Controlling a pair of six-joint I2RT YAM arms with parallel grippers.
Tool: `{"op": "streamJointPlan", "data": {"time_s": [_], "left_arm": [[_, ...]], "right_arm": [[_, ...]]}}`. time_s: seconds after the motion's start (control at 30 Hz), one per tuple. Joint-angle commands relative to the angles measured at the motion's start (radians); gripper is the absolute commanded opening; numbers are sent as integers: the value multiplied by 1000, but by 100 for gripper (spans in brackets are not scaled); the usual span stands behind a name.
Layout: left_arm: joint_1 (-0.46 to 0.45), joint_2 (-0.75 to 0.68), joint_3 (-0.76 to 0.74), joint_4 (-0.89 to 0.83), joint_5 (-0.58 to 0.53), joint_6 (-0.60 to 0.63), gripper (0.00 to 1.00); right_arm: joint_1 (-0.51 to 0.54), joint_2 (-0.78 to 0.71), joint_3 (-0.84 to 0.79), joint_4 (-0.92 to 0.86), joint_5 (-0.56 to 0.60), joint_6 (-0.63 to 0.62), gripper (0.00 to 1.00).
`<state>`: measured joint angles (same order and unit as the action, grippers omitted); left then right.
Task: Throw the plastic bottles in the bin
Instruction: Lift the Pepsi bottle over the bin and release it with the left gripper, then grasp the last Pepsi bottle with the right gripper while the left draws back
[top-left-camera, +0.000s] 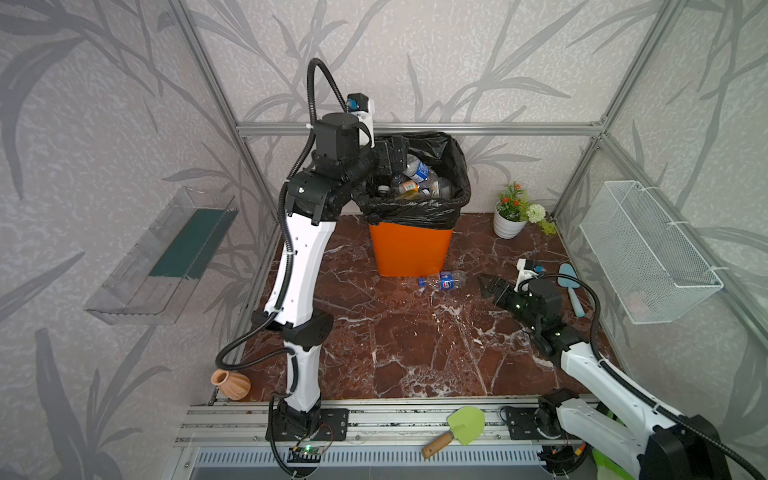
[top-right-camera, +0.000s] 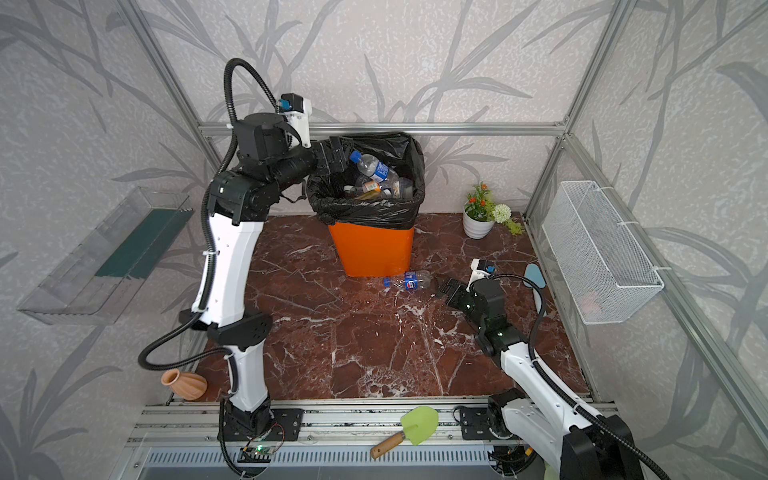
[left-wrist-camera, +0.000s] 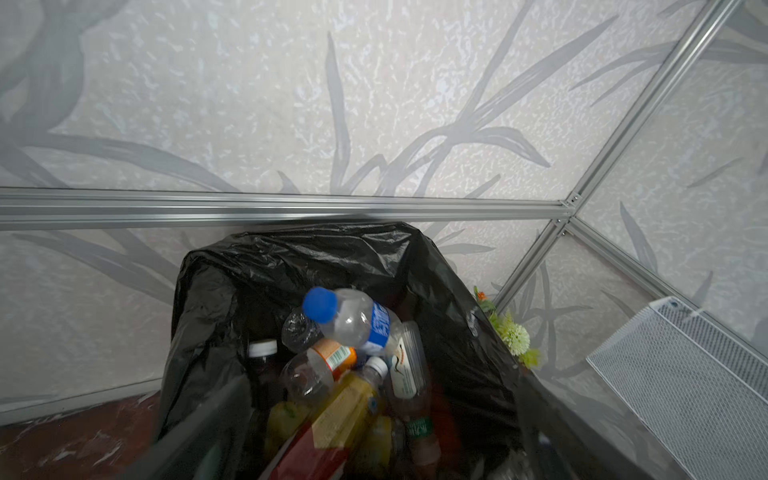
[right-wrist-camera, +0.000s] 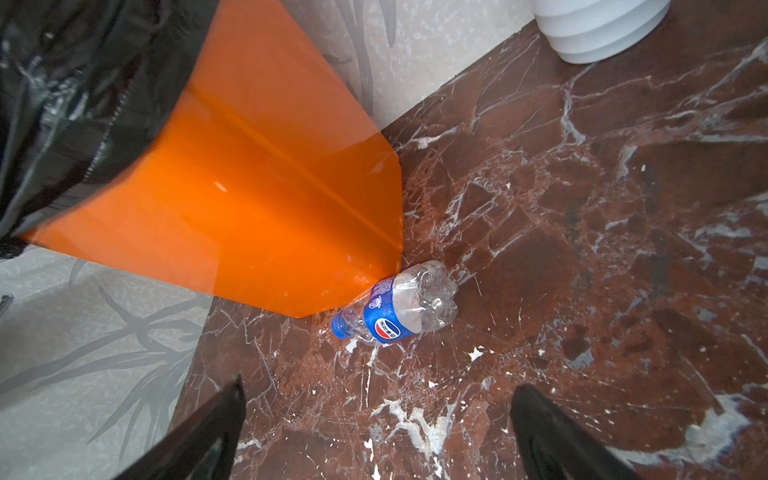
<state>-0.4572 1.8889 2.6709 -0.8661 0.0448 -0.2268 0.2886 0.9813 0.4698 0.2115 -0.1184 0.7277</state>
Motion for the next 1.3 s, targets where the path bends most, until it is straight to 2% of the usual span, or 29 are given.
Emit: {"op": "streamJointPlan", "data": {"time_s": [0.0,0.03,0.1,0.13,0.2,0.33,0.4,0.6,0.9,0.97,1.07,1.27], "left_arm": [[-56,-304,-509,322,-58,85,99],[-57,-418,-744,508,-66,76,99],[-57,-614,-1105,804,-125,59,99],[-57,-691,-1222,859,-178,49,99],[-56,-784,-1329,818,-269,43,99],[-55,-896,-1452,590,-463,-16,99],[-52,-942,-1540,544,-516,-39,99],[-46,-1054,-1800,541,-537,-169,99],[-43,-1066,-1921,489,-499,-250,99],[-41,-1065,-1932,495,-486,-254,99],[-40,-1057,-1937,495,-479,-252,99],[-38,-1042,-1941,497,-473,-247,99]], "right_arm": [[0,42,30,0,-18,7,99],[2,58,37,5,-26,12,99],[9,92,52,9,-27,26,99],[17,115,62,13,-26,35,99],[37,167,91,9,-19,43,98],[97,291,192,-62,13,57,98],[127,352,243,-115,33,81,97],[186,511,327,-153,90,181,94],[205,675,433,-219,206,267,95],[205,704,455,-224,218,277,98],[205,747,480,-217,222,280,100],[204,834,576,-314,266,249,100]]}}
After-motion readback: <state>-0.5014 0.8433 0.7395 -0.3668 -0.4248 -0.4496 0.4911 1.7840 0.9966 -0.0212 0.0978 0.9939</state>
